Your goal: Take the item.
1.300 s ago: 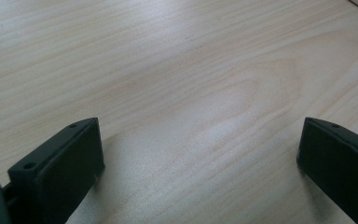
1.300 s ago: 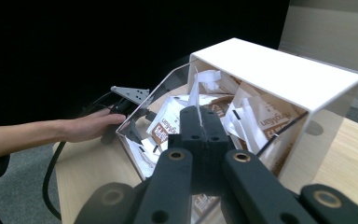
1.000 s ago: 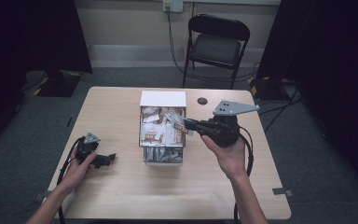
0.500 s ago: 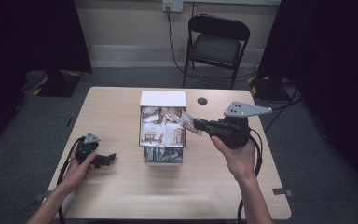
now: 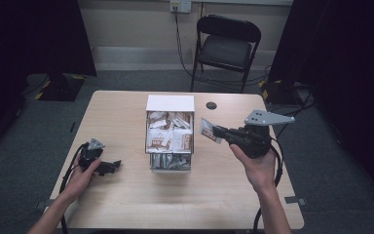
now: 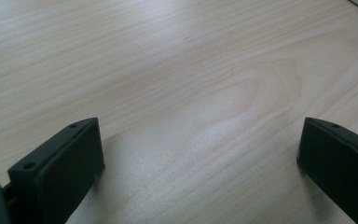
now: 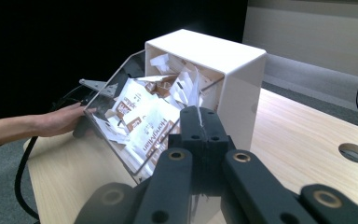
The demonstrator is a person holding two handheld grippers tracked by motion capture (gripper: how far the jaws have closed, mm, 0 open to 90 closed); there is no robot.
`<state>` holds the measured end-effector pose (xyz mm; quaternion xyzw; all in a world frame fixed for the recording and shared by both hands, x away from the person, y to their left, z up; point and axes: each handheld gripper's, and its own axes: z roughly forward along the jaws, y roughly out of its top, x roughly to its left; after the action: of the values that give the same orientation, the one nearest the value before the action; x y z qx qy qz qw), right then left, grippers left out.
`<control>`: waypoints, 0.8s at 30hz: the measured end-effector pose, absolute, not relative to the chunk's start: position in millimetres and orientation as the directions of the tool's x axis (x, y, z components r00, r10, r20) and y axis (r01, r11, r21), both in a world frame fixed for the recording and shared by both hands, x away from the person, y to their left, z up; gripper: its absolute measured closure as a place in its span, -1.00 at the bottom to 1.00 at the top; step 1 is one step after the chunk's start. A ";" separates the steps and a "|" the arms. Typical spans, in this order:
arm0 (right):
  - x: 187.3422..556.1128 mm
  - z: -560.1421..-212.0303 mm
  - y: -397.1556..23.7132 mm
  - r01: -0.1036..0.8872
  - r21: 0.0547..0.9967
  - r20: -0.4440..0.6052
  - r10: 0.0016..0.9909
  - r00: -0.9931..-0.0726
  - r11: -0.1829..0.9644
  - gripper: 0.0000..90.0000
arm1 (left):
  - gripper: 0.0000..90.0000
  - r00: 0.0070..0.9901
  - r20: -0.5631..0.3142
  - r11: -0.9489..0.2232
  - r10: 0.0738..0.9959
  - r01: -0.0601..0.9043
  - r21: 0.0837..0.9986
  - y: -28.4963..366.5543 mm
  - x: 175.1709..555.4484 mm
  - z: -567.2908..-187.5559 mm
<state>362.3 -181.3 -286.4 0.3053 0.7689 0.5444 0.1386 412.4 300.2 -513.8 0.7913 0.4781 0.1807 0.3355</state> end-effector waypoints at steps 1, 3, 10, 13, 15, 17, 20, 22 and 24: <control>362.3 -287.6 -182.5 0.319 0.922 0.120 0.623 -0.773 0.219 1.00 | -1.00 0.475 -0.037 -0.314 0.879 0.636 0.706 300.0 412.4 -513.9; 362.1 -289.0 -183.7 0.324 0.921 0.124 0.624 -0.771 0.217 1.00 | -1.00 0.477 -0.035 -0.317 0.878 0.635 0.704 300.2 412.4 -513.8; 364.8 -297.7 -189.4 0.341 0.915 0.135 0.634 -0.762 0.216 1.00 | -1.00 0.475 -0.037 -0.314 0.879 0.636 0.705 300.0 412.4 -513.9; 366.5 -301.4 -190.9 0.351 0.911 0.138 0.640 -0.756 0.218 1.00 | -1.00 0.474 -0.037 -0.313 0.879 0.636 0.706 299.9 412.4 -513.9; 367.2 -302.9 -191.4 0.354 0.909 0.138 0.642 -0.754 0.221 1.00 | -1.00 0.475 -0.037 -0.314 0.879 0.636 0.705 300.0 412.4 -513.9; 369.6 -307.4 -193.4 0.366 0.903 0.141 0.650 -0.747 0.224 1.00 | -1.00 0.477 -0.035 -0.317 0.878 0.635 0.704 300.2 412.4 -513.8; 372.0 -311.9 -195.3 0.378 0.899 0.148 0.657 -0.739 0.222 1.00 | -1.00 0.477 -0.035 -0.317 0.878 0.636 0.704 300.2 412.4 -513.8; 373.4 -314.5 -196.0 0.386 0.895 0.151 0.661 -0.735 0.225 1.00 | -1.00 0.475 -0.037 -0.314 0.879 0.635 0.705 300.0 412.4 -513.9; 374.9 -317.2 -196.8 0.391 0.893 0.153 0.665 -0.731 0.225 1.00 | -1.00 0.477 -0.035 -0.317 0.878 0.635 0.704 300.2 412.4 -513.8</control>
<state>374.9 -196.8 -317.2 0.3422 0.7714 0.5201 0.1318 412.4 300.2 -513.8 0.7912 0.4783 0.1808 0.3356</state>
